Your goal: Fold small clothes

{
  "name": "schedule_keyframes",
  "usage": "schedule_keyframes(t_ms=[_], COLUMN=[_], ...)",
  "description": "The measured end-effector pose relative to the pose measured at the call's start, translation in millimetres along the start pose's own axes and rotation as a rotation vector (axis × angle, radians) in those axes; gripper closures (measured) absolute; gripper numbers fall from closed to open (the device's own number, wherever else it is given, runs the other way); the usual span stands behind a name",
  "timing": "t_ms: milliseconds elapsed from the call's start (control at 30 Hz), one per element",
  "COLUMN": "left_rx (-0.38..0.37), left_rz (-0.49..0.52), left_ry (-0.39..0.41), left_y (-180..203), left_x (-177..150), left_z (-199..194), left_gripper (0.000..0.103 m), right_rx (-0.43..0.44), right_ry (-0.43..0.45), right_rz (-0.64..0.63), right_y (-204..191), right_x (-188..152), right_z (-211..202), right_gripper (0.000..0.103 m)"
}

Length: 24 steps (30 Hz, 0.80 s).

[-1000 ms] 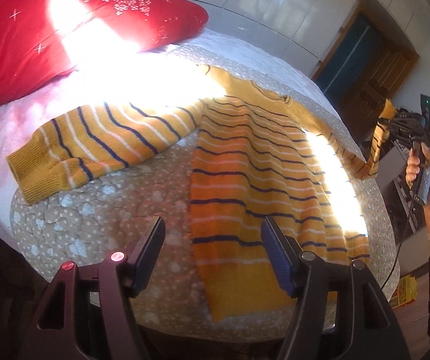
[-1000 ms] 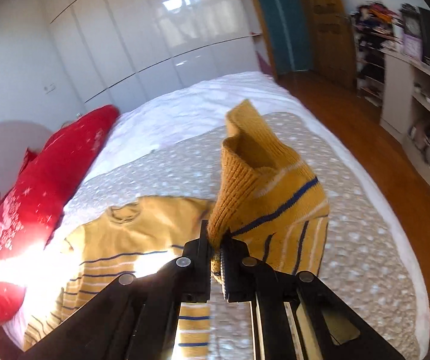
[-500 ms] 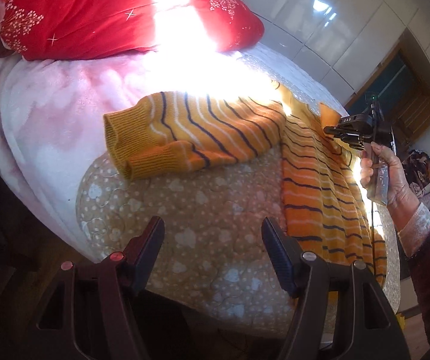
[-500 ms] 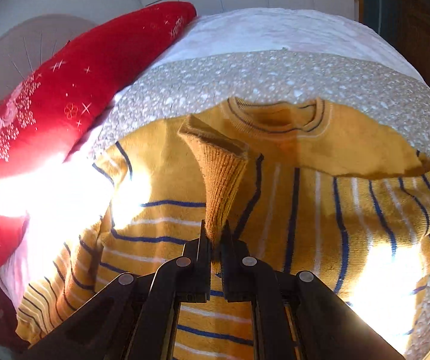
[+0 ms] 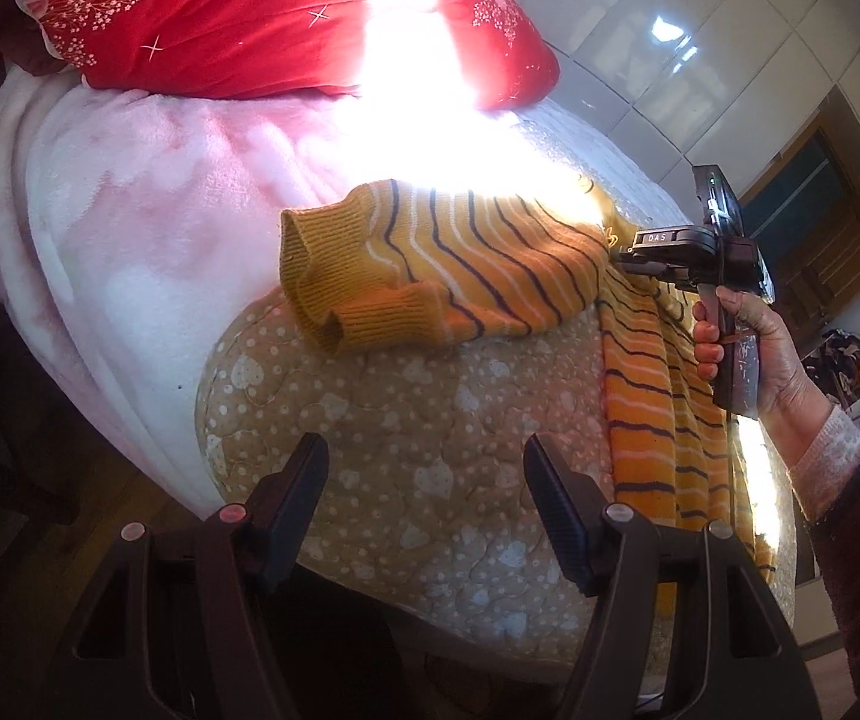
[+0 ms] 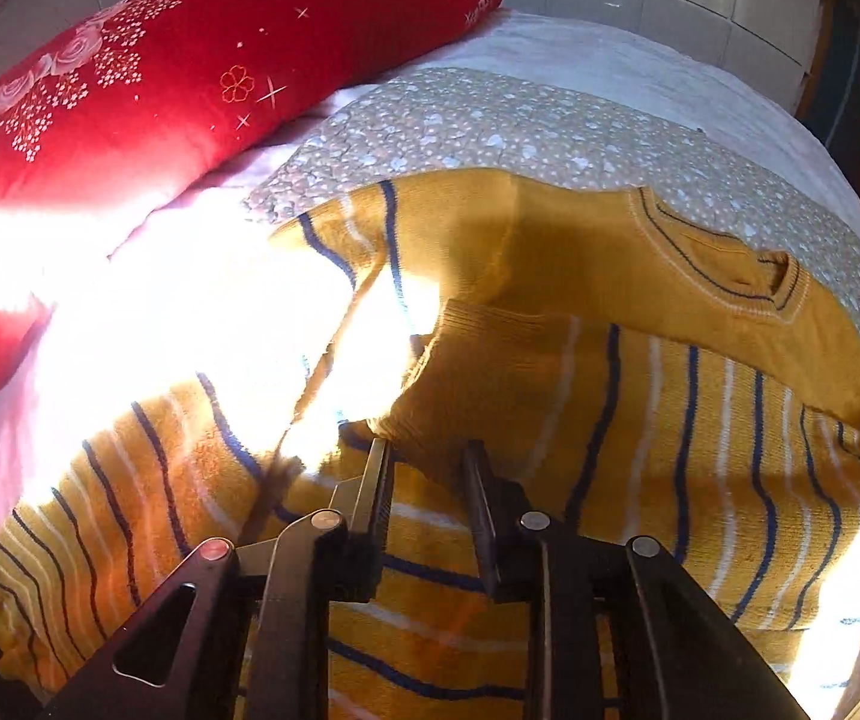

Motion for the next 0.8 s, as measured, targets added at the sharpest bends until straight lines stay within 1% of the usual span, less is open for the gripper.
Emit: schedule_keyframes(t_ms=[67, 133, 200, 267, 300, 367, 400, 433, 500, 567, 600, 633, 667, 700, 800], left_rx=[0.003, 0.004, 0.013, 0.019, 0.020, 0.024, 0.025, 0.022, 0.016, 0.015, 0.019, 0.024, 0.027, 0.032, 0.055], left_rz=[-0.008, -0.011, -0.009, -0.013, -0.017, -0.025, -0.028, -0.033, -0.045, -0.056, -0.063, -0.070, -0.078, -0.087, -0.114], left_ry=[0.000, 0.005, 0.013, 0.019, 0.022, 0.027, 0.028, 0.029, 0.032, 0.042, 0.049, 0.058, 0.068, 0.078, 0.092], left_y=[-1.9, -3.4, -5.3, -8.3, -10.2, -13.7, -14.7, -15.8, -17.2, -19.8, -21.7, -24.5, -27.9, -31.8, -43.7], left_x=[1.1, 2.0, 3.7, 5.4, 6.8, 8.9, 9.9, 11.1, 14.5, 19.3, 21.9, 24.8, 27.7, 30.4, 34.4], left_z=[0.1, -1.8, -4.1, -5.3, -5.2, -4.2, -3.0, -2.1, -0.8, -2.0, -2.7, -4.6, -6.3, -7.8, -12.1], left_gripper=[0.036, 0.036, 0.036, 0.035, 0.034, 0.032, 0.032, 0.032, 0.032, 0.031, 0.030, 0.029, 0.028, 0.027, 0.027], right_rx=[0.010, 0.044, 0.067, 0.053, 0.030, -0.119, -0.167, -0.193, -0.213, -0.220, -0.224, -0.201, -0.191, -0.173, -0.059], right_ry=[-0.012, -0.018, 0.001, 0.028, 0.049, 0.086, 0.094, 0.088, 0.069, 0.070, 0.060, 0.030, 0.010, 0.011, 0.007], right_rz=[-0.035, -0.045, -0.041, -0.028, -0.019, -0.041, -0.071, -0.104, -0.144, -0.153, -0.147, -0.135, -0.115, -0.102, -0.089], right_y=[-12.6, -22.8, -26.0, -20.3, -14.2, 3.9, 8.6, 11.3, 13.0, 14.5, 15.0, 13.8, 10.4, 6.8, -18.4], right_x=[-3.3, -5.0, -4.4, -3.1, -1.9, -1.6, -2.7, -4.4, -5.5, -3.5, -2.3, -1.4, 2.1, 5.6, 10.3], right_z=[2.6, 0.9, -6.0, -15.5, -20.5, -26.6, -26.6, -23.6, -15.5, -9.6, -5.5, 1.3, 3.6, 3.0, -3.7], right_gripper=[0.078, 0.080, 0.080, 0.080, 0.079, 0.076, 0.072, 0.069, 0.069, 0.069, 0.077, 0.103, 0.102, 0.102, 0.102])
Point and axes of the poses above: each gripper's, at about its wrist camera, not at the fingertips, and z roughly the way its jaws point, y to its right, x to its top, the point moved 9 cm from there along z, roughly the way its jaws point, and after that the axes turned 2 degrees about -x, right-handed, at the moved point
